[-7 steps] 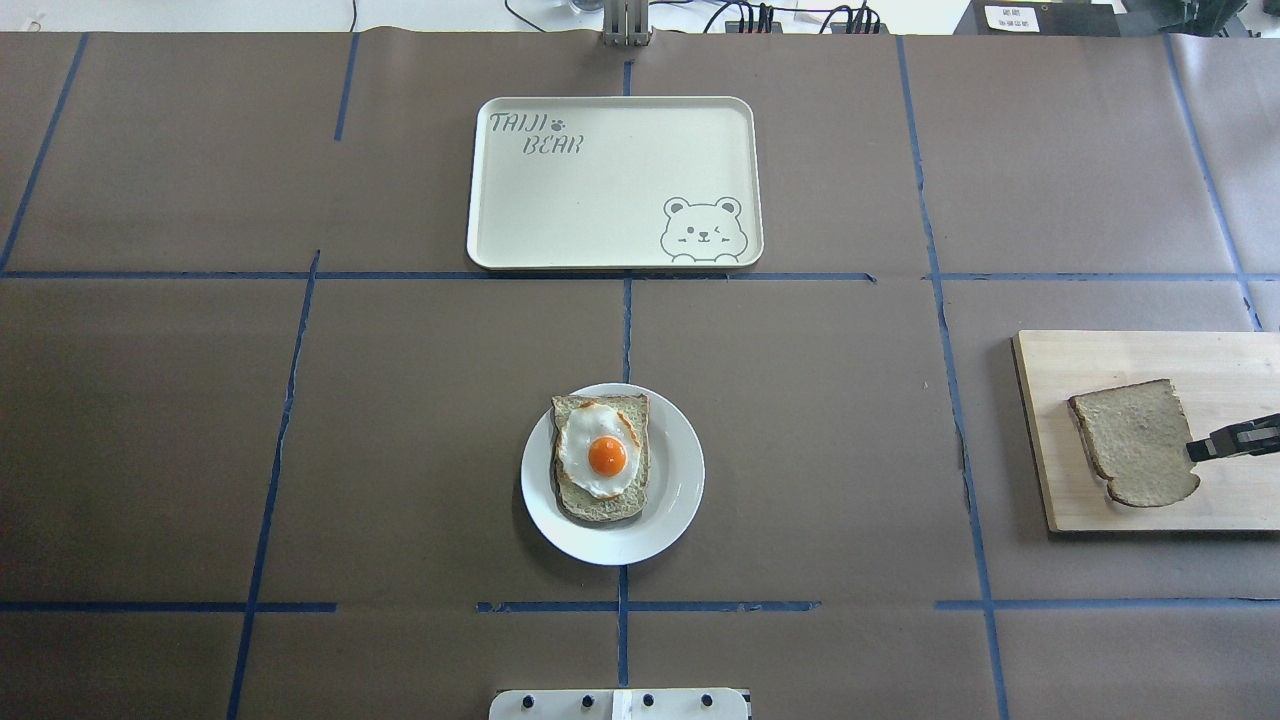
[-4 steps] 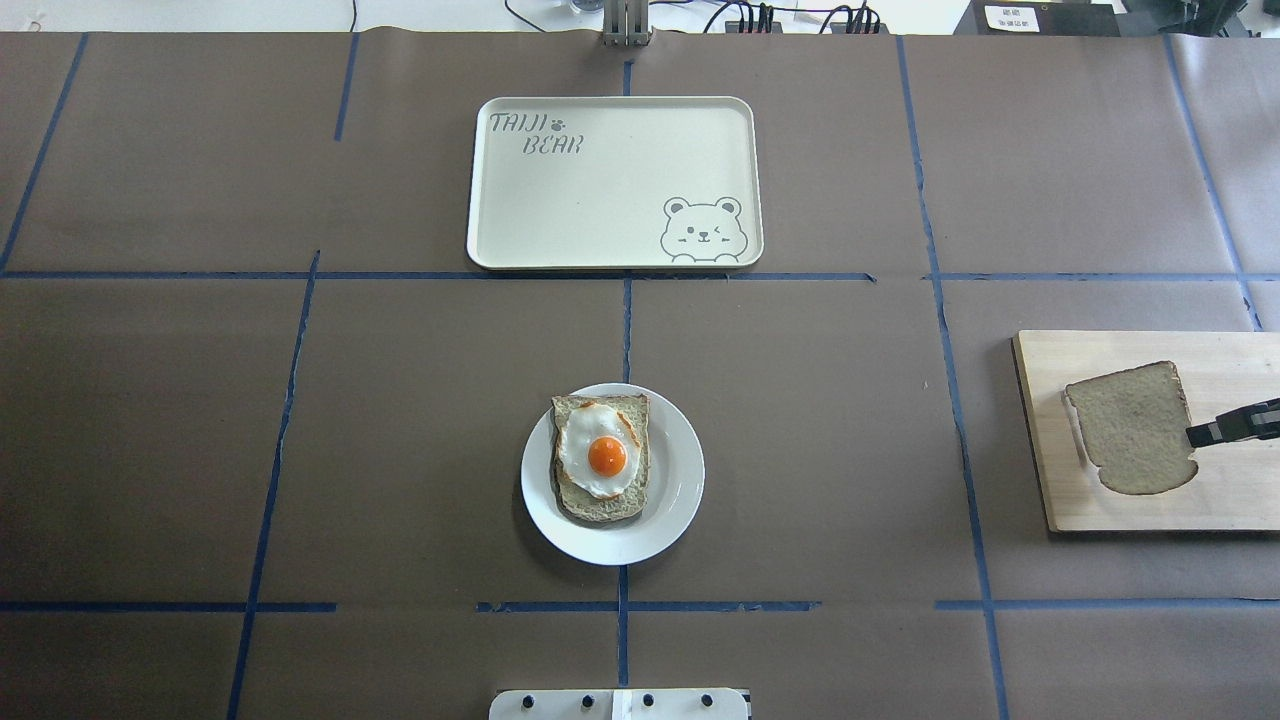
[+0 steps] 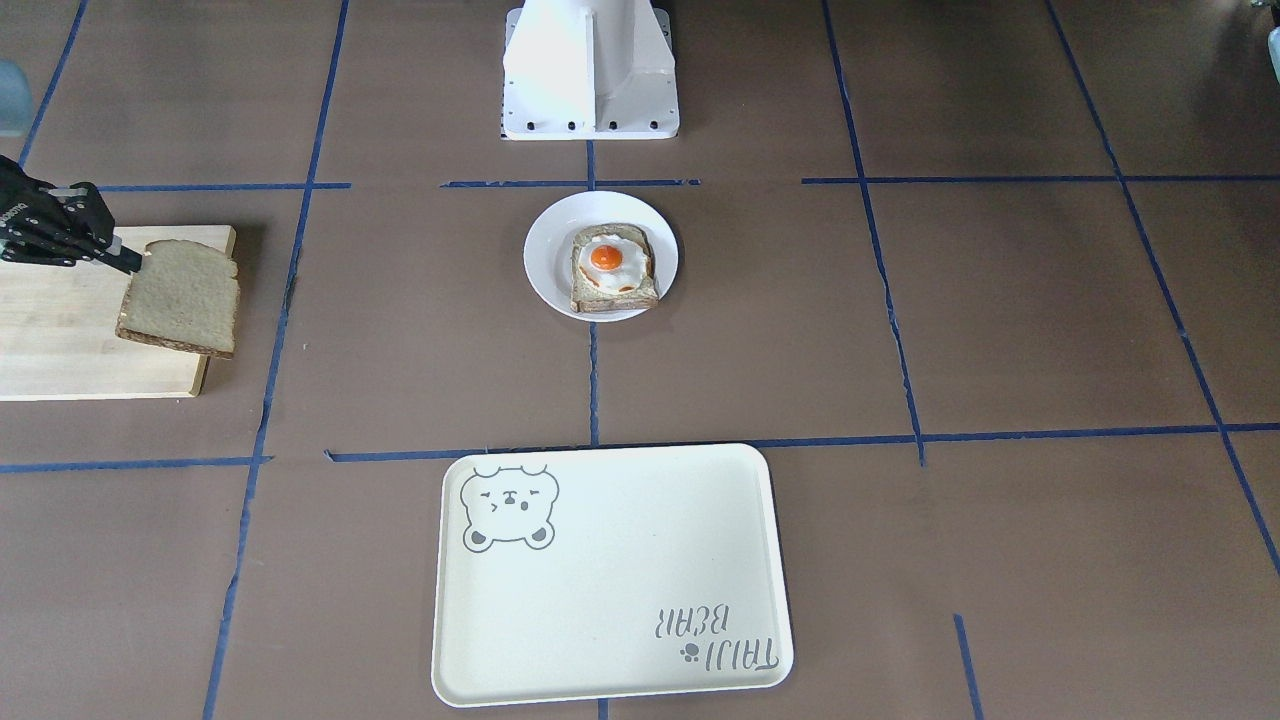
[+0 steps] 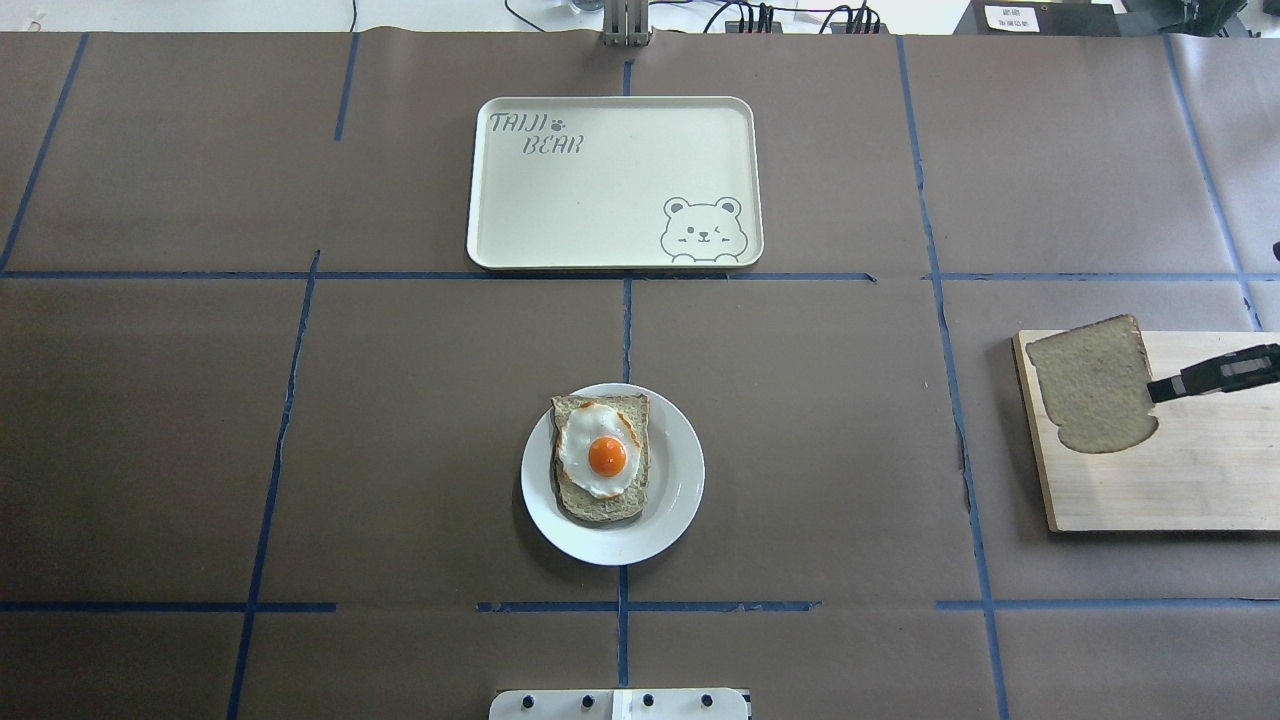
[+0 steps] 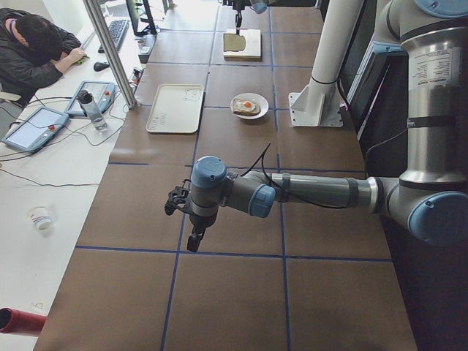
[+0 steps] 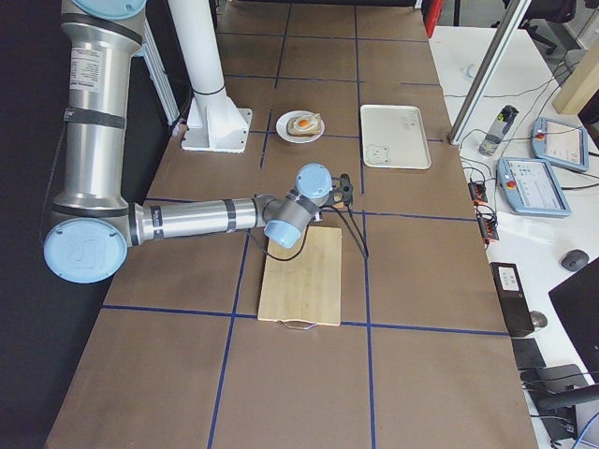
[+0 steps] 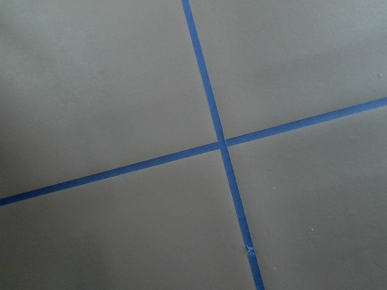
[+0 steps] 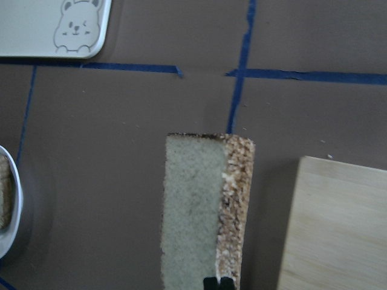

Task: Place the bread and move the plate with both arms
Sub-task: 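Lift the bread slice with the right gripper and carry it over the plate, then lower the bread onto the egg toast and open the right gripper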

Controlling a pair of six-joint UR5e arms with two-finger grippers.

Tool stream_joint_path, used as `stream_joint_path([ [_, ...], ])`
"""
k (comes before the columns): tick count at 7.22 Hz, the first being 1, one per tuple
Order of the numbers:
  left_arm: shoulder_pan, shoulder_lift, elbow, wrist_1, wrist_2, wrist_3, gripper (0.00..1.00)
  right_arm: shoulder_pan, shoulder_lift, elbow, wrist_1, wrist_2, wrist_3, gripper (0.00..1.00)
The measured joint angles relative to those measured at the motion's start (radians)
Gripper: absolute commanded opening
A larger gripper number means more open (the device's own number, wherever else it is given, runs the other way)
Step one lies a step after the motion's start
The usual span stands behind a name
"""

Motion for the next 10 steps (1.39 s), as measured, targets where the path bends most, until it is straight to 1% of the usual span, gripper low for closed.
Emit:
stream_joint_path([
  [1,0.000,0.000,0.000,0.000,0.000,0.000,1.00,-0.046,0.097,-0.001,-0.005,-0.014,0.111,0.00],
  [2,0.000,-0.002,0.000,0.000,0.000,0.000,1.00,-0.102,0.197,-0.001,-0.010,-0.047,0.218,0.00],
  [3,0.000,-0.003,0.000,0.000,0.000,0.000,1.00,-0.166,0.281,-0.002,-0.014,-0.103,0.307,0.00],
  [4,0.000,-0.005,0.000,0.000,0.000,0.000,1.00,-0.246,0.352,-0.002,-0.017,-0.195,0.384,0.00],
  [5,0.000,-0.006,-0.001,0.000,0.000,0.000,1.00,-0.337,0.409,-0.001,-0.019,-0.313,0.442,0.00],
  [7,0.000,-0.007,-0.002,0.000,-0.001,0.000,1.00,-0.512,0.478,-0.002,-0.019,-0.530,0.500,0.00],
  [8,0.000,-0.008,-0.002,0.000,-0.001,0.000,1.00,-0.594,0.492,-0.005,-0.019,-0.628,0.506,0.00],
  [9,0.000,-0.008,-0.002,0.000,-0.001,0.000,1.00,-0.659,0.496,-0.007,-0.019,-0.703,0.508,0.00],
  [10,0.000,-0.009,-0.002,0.000,-0.001,0.000,1.00,-0.697,0.492,-0.009,-0.019,-0.739,0.508,0.00],
])
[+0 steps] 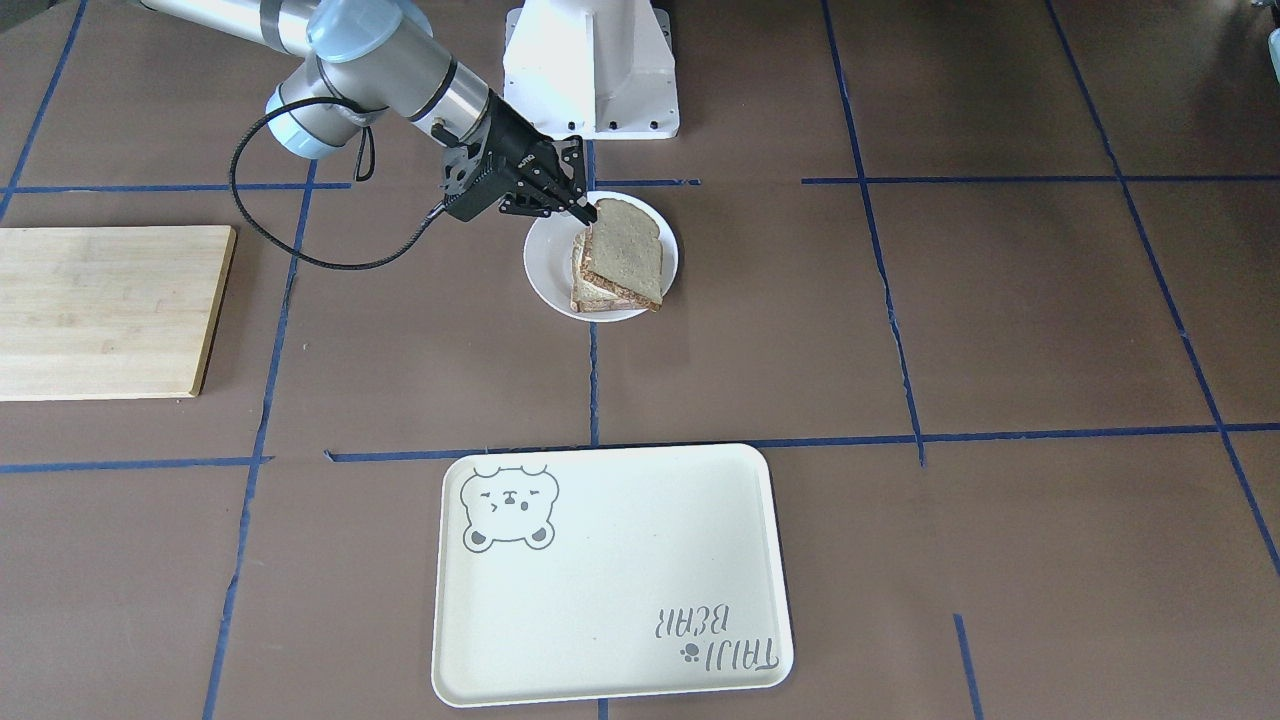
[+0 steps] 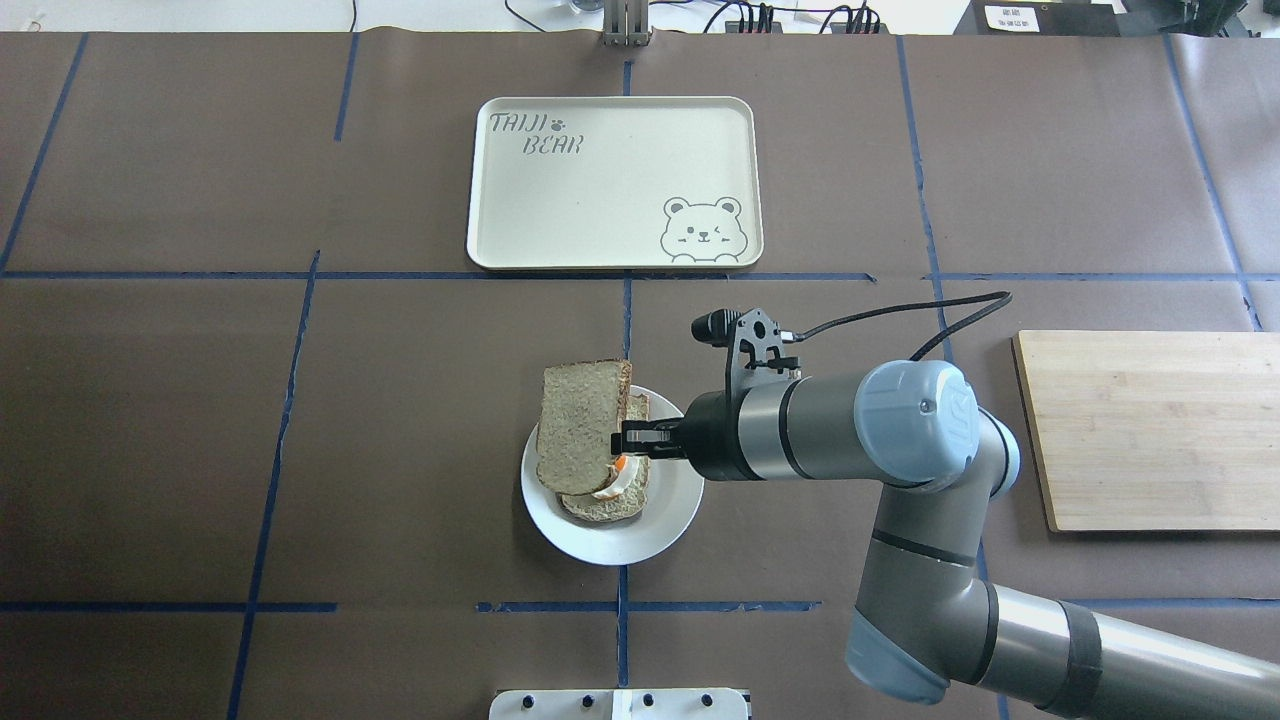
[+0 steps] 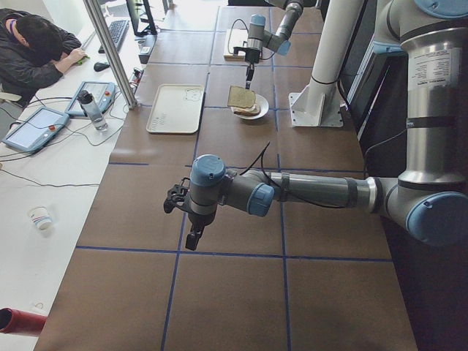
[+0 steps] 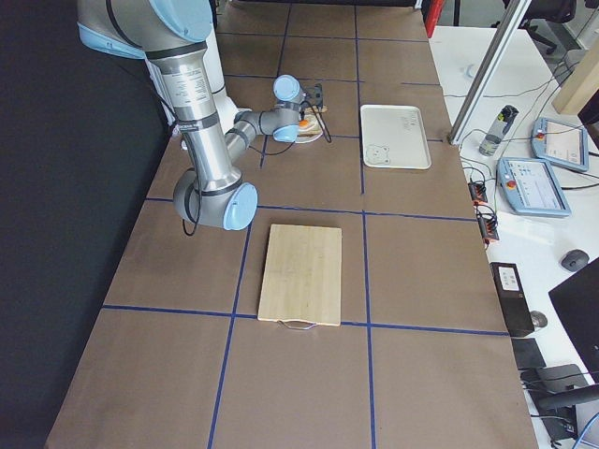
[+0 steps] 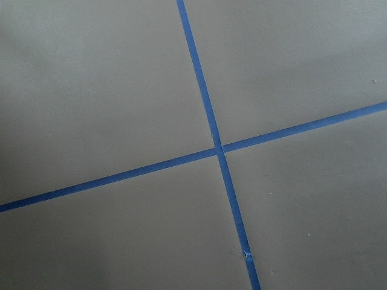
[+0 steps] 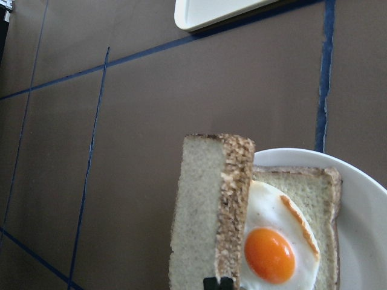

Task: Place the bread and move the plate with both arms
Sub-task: 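Lower the bread onto the egg toast and open the right gripper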

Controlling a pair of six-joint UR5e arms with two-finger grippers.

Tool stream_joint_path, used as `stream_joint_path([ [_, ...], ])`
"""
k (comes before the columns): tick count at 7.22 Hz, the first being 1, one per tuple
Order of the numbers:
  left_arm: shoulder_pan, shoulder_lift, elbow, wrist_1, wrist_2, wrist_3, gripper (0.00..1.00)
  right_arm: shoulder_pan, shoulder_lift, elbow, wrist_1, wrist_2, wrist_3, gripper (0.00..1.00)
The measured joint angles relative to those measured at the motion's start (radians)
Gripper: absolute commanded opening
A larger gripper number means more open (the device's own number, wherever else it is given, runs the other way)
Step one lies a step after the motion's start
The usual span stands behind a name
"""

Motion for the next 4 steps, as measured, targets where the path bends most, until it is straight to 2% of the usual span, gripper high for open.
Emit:
stream_joint_path([
  [4,0.000,-0.001,-0.001,0.000,0.000,0.000,1.00,-0.033,-0.040,-0.009,0.000,-0.019,-0.008,0.00],
])
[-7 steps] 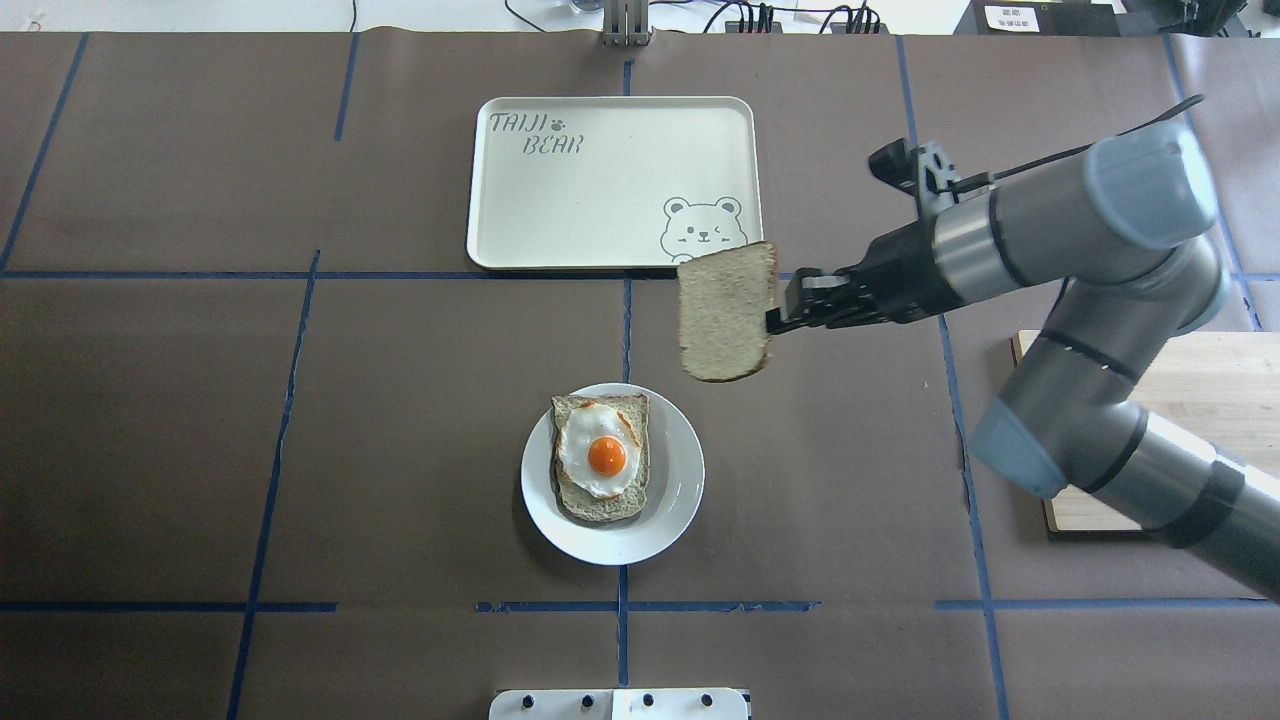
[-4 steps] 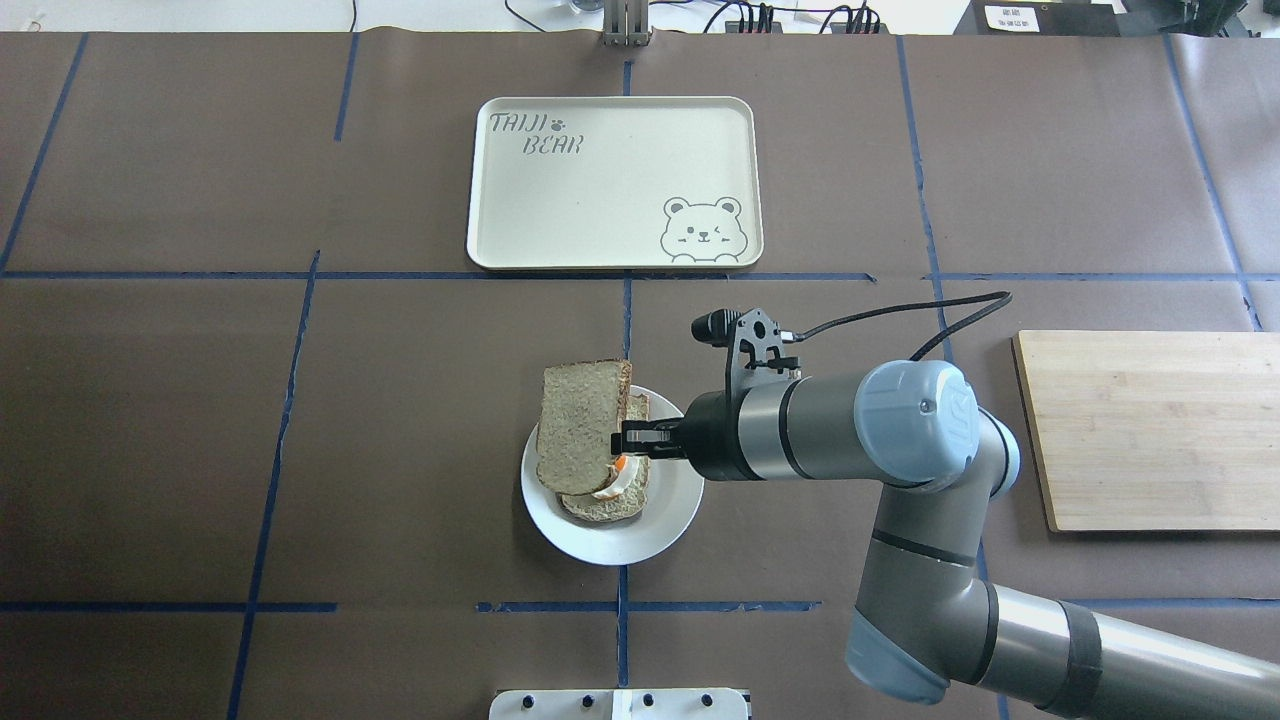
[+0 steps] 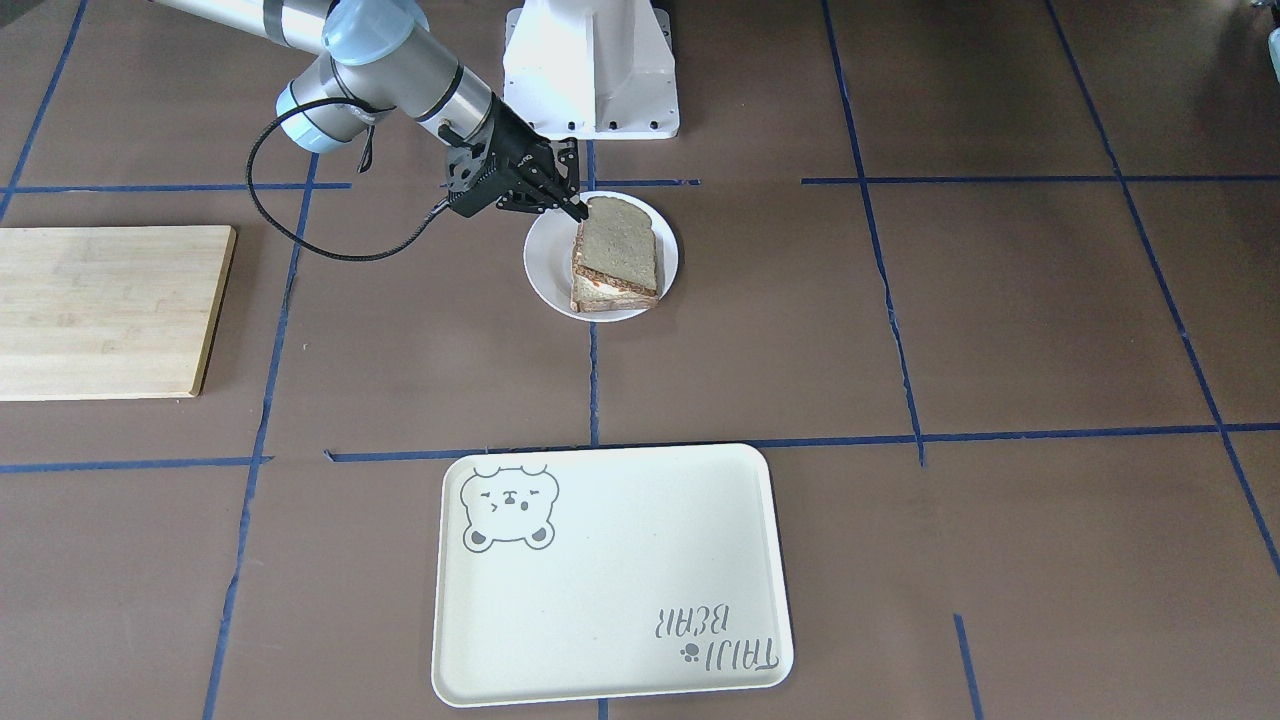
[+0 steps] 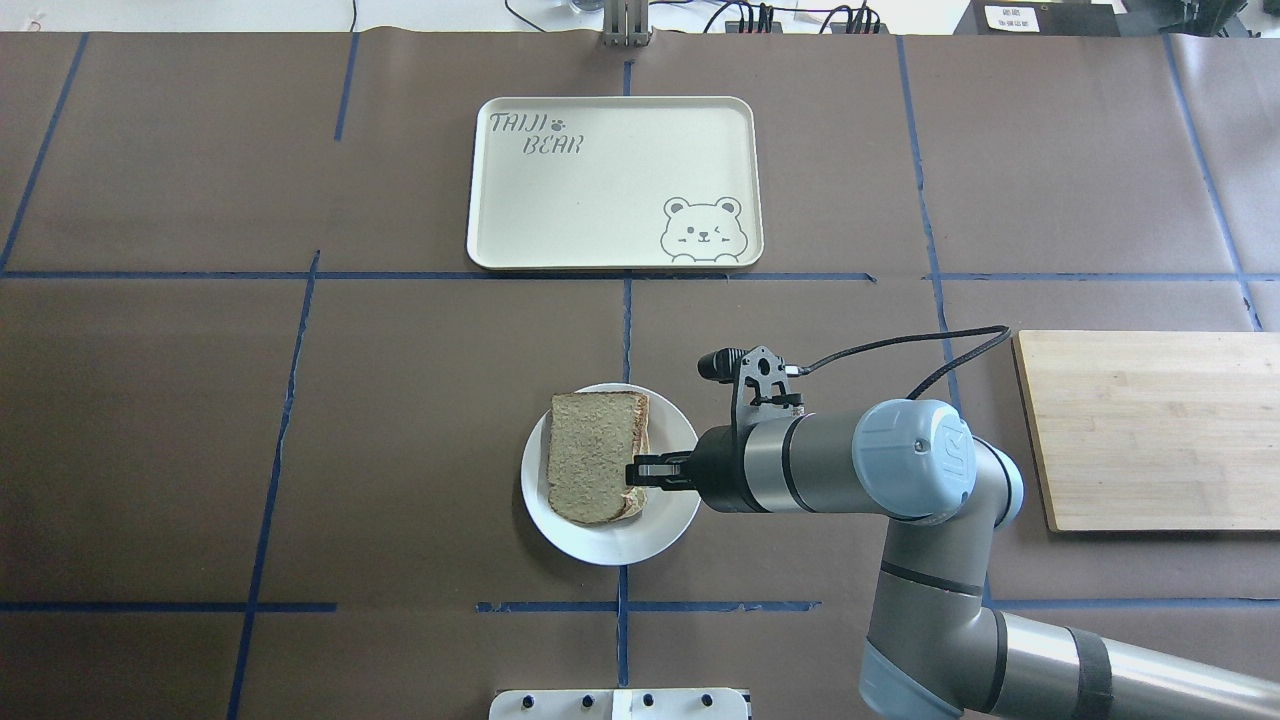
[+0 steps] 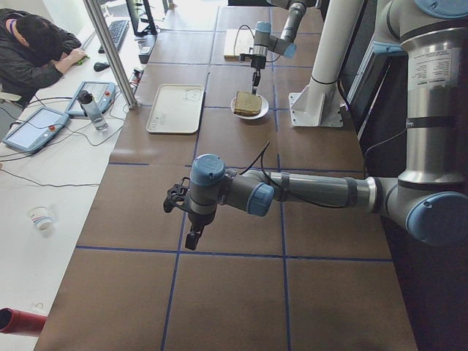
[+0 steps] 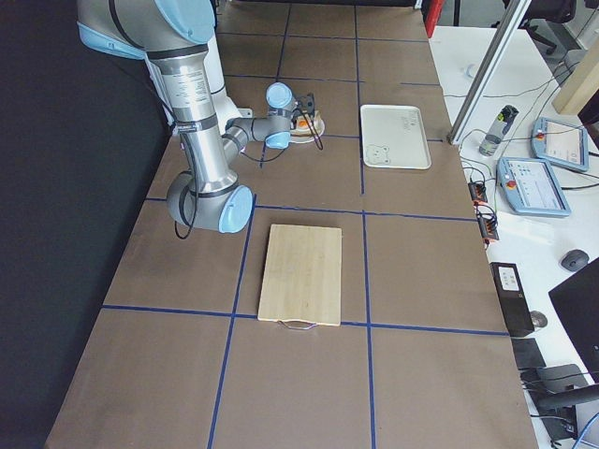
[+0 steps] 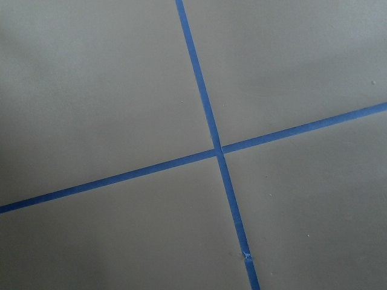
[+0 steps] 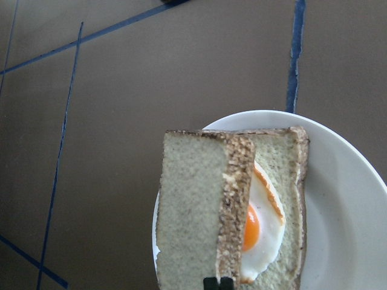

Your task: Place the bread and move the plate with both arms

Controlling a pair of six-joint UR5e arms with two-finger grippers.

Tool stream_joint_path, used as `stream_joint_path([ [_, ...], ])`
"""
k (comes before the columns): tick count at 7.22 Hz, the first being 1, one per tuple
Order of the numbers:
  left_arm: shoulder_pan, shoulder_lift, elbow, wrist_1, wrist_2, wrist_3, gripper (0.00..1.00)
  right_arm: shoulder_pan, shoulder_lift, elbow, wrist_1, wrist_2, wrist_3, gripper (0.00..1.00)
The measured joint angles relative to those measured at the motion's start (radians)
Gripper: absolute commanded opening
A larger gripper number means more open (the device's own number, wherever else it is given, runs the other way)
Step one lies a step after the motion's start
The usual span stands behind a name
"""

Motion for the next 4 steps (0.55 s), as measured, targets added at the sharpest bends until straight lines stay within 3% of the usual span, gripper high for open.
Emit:
stream_joint_path([
  [2,0.000,0.000,0.000,0.000,0.000,0.000,1.00,-0.004,-0.003,-0.013,-0.019,-0.002,-0.005,0.01],
  [3,0.000,0.000,0.000,0.000,0.000,0.000,1.00,-0.005,-0.002,-0.016,-0.031,-0.007,-0.007,0.15],
  [4,0.000,0.000,-0.001,0.000,0.000,0.000,1.00,-0.005,-0.001,-0.018,-0.037,-0.012,-0.008,0.66],
])
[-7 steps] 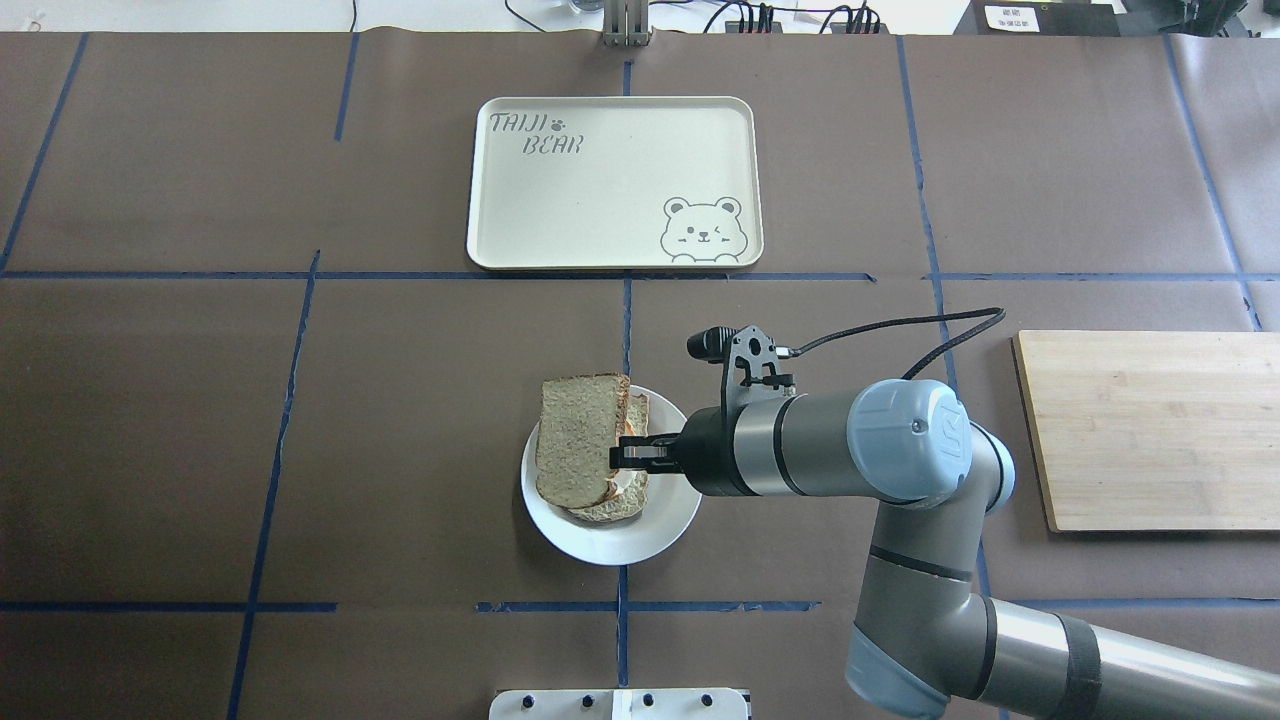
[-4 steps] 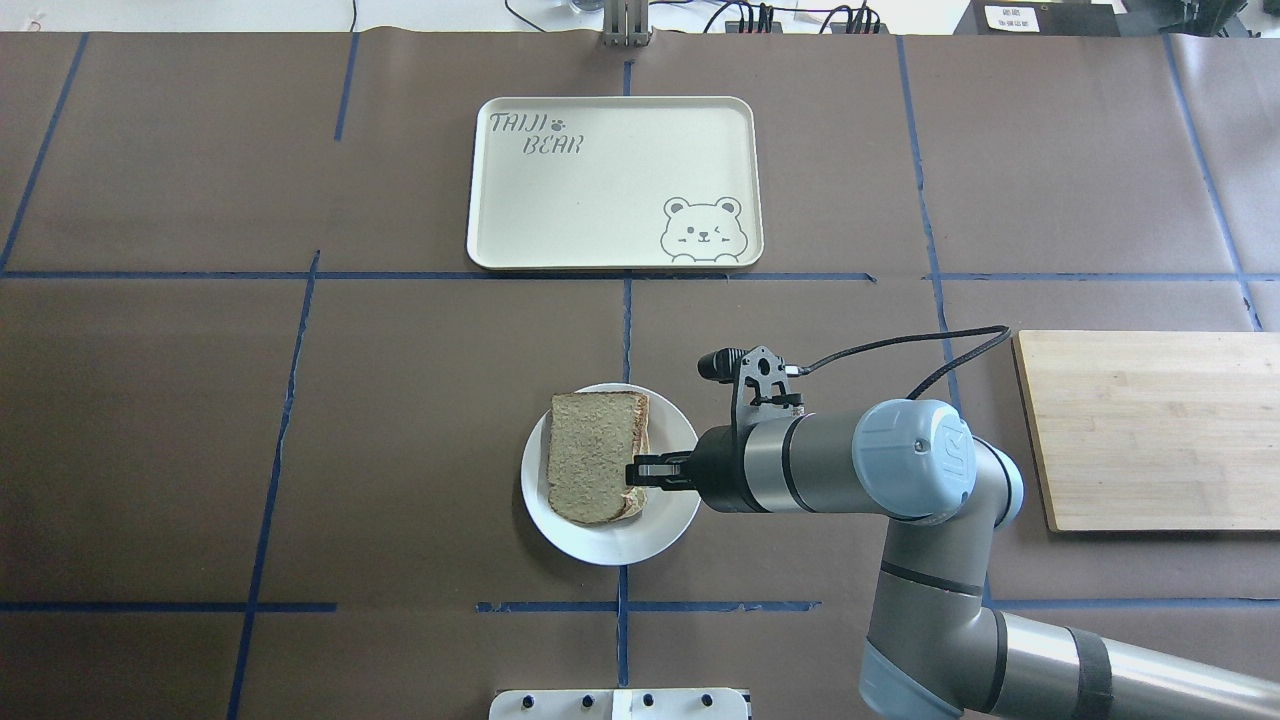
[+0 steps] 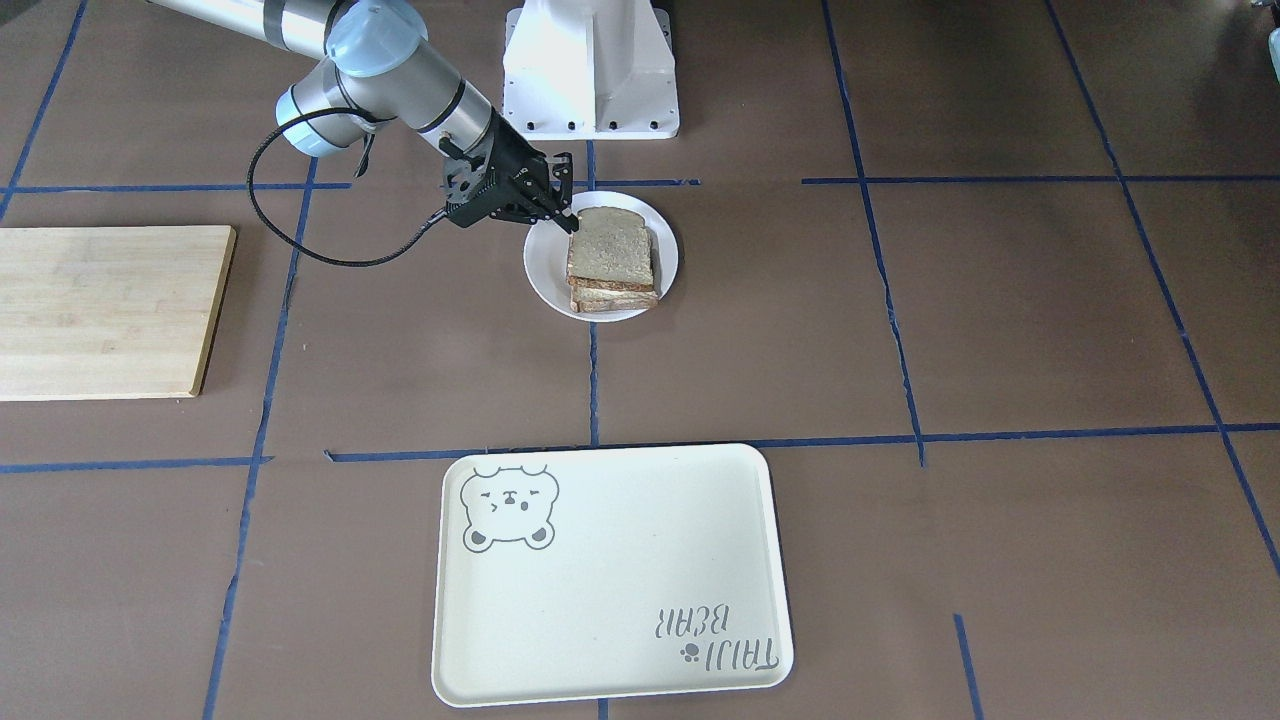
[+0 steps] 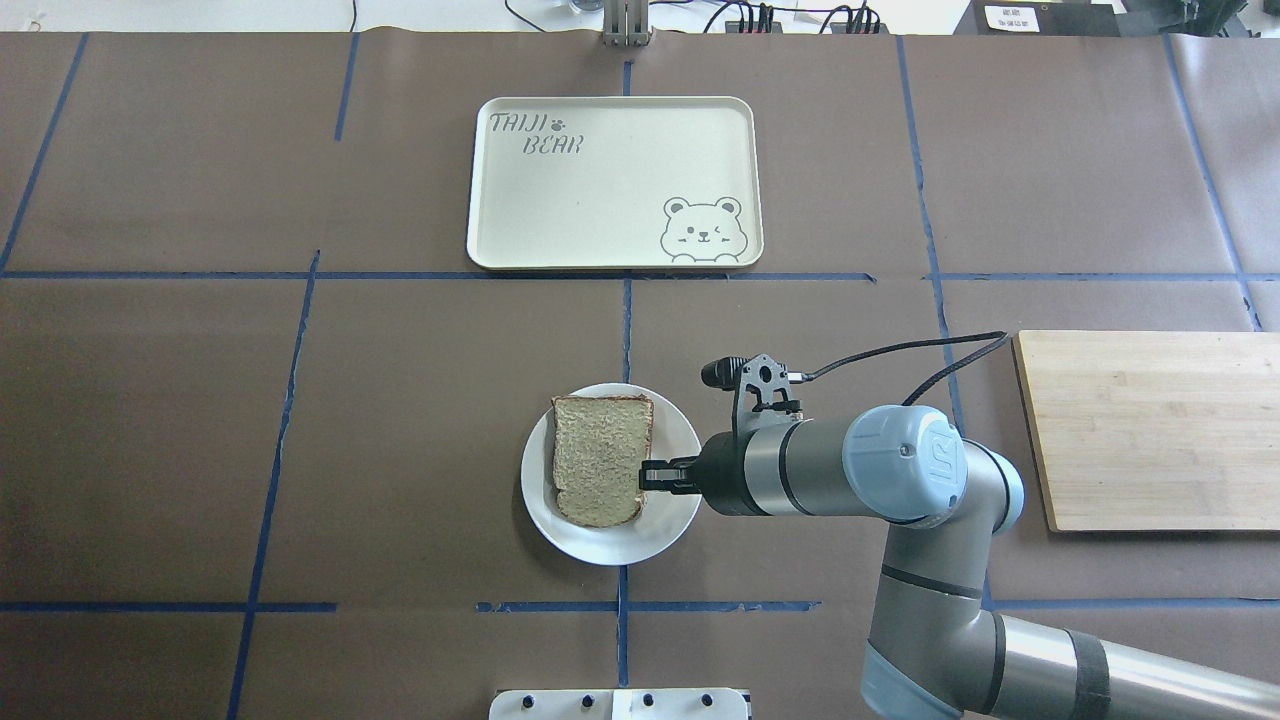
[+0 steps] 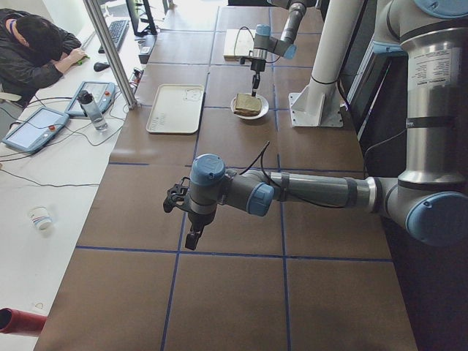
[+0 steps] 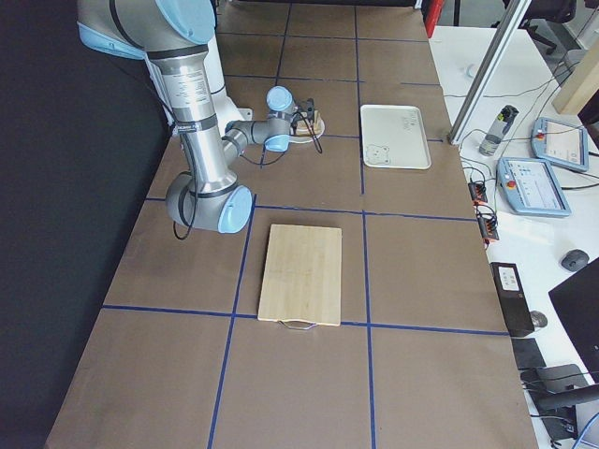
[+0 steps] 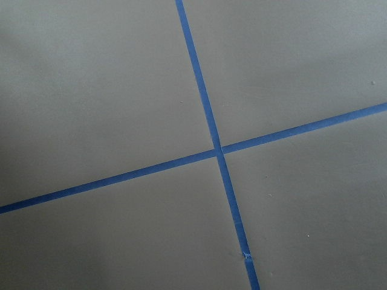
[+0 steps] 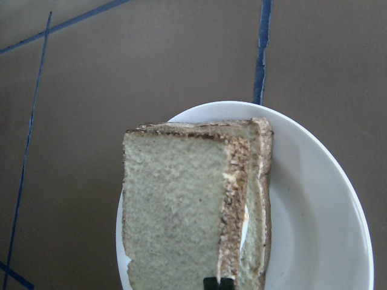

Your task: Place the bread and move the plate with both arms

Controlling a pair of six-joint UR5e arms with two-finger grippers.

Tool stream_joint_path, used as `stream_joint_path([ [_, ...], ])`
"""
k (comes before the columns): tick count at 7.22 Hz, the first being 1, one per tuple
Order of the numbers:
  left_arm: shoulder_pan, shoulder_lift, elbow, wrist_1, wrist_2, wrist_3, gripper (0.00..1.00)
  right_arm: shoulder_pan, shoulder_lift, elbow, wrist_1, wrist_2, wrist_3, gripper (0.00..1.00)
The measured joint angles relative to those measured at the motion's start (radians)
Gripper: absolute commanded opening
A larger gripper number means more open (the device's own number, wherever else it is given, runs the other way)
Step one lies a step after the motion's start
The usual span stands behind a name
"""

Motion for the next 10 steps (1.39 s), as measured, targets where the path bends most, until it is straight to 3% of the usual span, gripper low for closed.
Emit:
stream_joint_path([
  [1,0.000,0.000,0.000,0.000,0.000,0.000,1.00,0.000,0.002,-0.001,-0.002,-0.004,0.000,1.00],
  [3,0.000,0.000,-0.006,0.000,0.000,0.000,1.00,0.009,0.008,0.004,-0.034,-0.012,-0.001,1.00],
  [5,0.000,0.000,-0.011,0.000,-0.001,0.000,1.00,0.069,0.021,0.015,-0.156,0.054,-0.046,1.00],
  [8,0.007,-0.044,0.004,-0.019,-0.003,-0.011,1.00,0.297,0.022,0.050,-0.468,0.296,-0.245,1.00],
  [10,0.018,-0.102,0.048,-0.021,-0.078,-0.115,1.00,0.465,-0.001,0.062,-0.729,0.375,-0.597,1.00],
])
